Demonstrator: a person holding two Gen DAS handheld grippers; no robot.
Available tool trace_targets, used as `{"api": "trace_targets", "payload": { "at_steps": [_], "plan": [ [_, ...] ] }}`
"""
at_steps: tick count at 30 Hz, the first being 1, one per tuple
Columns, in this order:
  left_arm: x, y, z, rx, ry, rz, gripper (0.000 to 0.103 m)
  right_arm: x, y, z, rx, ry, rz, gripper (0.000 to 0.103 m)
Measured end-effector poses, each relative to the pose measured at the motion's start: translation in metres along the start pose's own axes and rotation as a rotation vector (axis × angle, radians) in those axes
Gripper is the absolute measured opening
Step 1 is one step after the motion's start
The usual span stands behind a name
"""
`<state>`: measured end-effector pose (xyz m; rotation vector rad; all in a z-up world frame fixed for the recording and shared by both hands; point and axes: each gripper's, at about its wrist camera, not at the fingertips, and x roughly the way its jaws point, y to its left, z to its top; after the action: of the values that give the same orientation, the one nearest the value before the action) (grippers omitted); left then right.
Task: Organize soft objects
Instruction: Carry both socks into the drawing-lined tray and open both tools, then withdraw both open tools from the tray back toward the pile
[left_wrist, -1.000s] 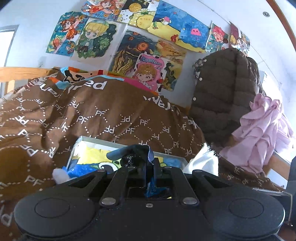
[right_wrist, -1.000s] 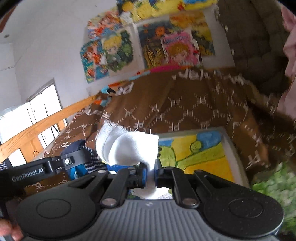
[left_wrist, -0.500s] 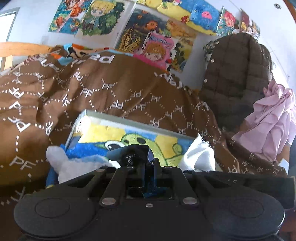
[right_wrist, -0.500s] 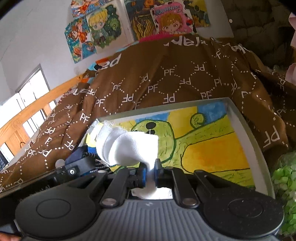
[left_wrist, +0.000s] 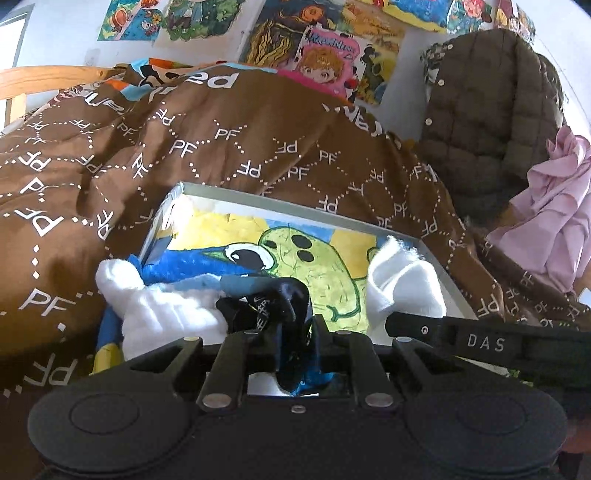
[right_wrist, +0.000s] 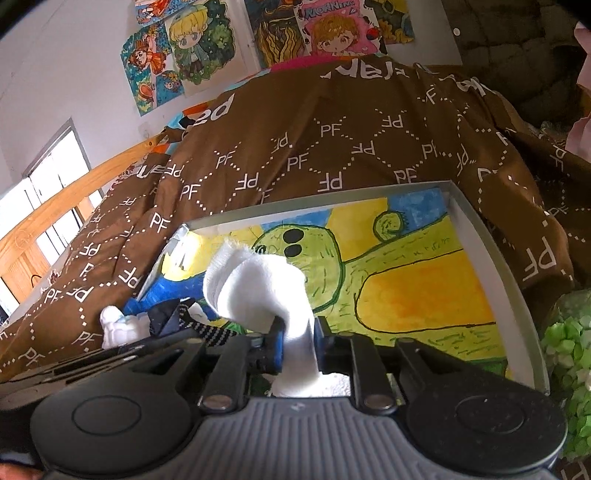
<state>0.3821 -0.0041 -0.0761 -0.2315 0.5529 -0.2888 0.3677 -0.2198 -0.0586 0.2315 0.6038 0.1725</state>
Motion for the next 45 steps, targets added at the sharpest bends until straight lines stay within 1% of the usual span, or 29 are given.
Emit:
{"api": "trace_targets", "payload": {
  "at_steps": [2,3,4,5,7,8,10,11,13,15,18,19,22,25,27,29,33,34,36,39,45],
  "plan": [
    [0.0,-0.001,0.001,0.007,0.006,0.01,0.016,0.0,-0.001,0.0,0.004,0.001,-0.002,0.022],
    [0.0,-0.002,0.001,0.012,0.009,0.016,0.019,-0.001,-0.001,0.0,0.007,0.001,-0.002,0.024],
    [-0.001,-0.003,0.001,0.019,0.012,0.023,0.025,-0.001,-0.002,0.0,0.01,0.0,-0.002,0.028],
    [-0.001,-0.004,0.001,0.026,0.017,0.035,0.028,-0.001,-0.002,0.0,0.012,-0.001,-0.002,0.03],
    [-0.003,-0.006,0.002,0.03,0.017,0.05,0.041,-0.003,-0.002,0.001,0.016,0.0,-0.005,0.036],
    [-0.005,-0.007,0.003,0.03,0.018,0.053,0.043,-0.004,-0.002,0.002,0.016,-0.002,-0.006,0.038],
    [-0.008,-0.008,0.005,0.027,0.019,0.064,0.053,-0.008,-0.002,0.003,0.016,-0.01,-0.008,0.047],
    [-0.01,-0.008,0.006,0.024,0.015,0.068,0.056,-0.01,-0.003,0.004,0.019,-0.013,-0.006,0.049],
    [-0.015,-0.009,0.008,0.02,0.008,0.073,0.066,-0.015,-0.004,0.006,0.029,-0.022,-0.003,0.057],
    [-0.02,-0.01,0.01,0.02,-0.003,0.092,0.072,-0.02,-0.006,0.009,0.038,-0.033,-0.004,0.062],
    [-0.028,-0.013,0.013,0.019,-0.015,0.108,0.077,-0.03,-0.01,0.014,0.051,-0.055,-0.004,0.071],
    [-0.032,-0.014,0.015,0.018,-0.022,0.114,0.079,-0.034,-0.011,0.015,0.055,-0.063,-0.003,0.072],
    [-0.046,-0.019,0.019,0.013,-0.056,0.122,0.083,-0.048,-0.012,0.019,0.059,-0.091,-0.007,0.083],
    [-0.064,-0.027,0.025,0.025,-0.11,0.131,0.089,-0.066,-0.012,0.022,0.052,-0.134,-0.011,0.087],
    [-0.078,-0.034,0.028,0.05,-0.147,0.145,0.091,-0.078,-0.012,0.024,0.047,-0.166,-0.016,0.092],
    [-0.094,-0.04,0.03,0.07,-0.182,0.156,0.094,-0.092,-0.011,0.025,0.042,-0.196,-0.015,0.095],
    [-0.123,-0.048,0.037,0.067,-0.243,0.173,0.101,-0.12,-0.006,0.025,0.008,-0.251,-0.027,0.103],
    [-0.13,-0.049,0.038,0.063,-0.259,0.175,0.102,-0.127,-0.004,0.024,-0.004,-0.267,-0.031,0.103],
    [-0.145,-0.053,0.039,0.055,-0.291,0.181,0.102,-0.141,0.001,0.024,-0.024,-0.289,-0.03,0.103],
    [-0.165,-0.061,0.037,0.069,-0.325,0.179,0.102,-0.159,0.007,0.024,-0.037,-0.315,-0.018,0.103],
    [-0.207,-0.075,0.023,0.086,-0.414,0.204,0.102,-0.198,0.02,0.011,-0.083,-0.406,-0.023,0.103]
  ]
}}
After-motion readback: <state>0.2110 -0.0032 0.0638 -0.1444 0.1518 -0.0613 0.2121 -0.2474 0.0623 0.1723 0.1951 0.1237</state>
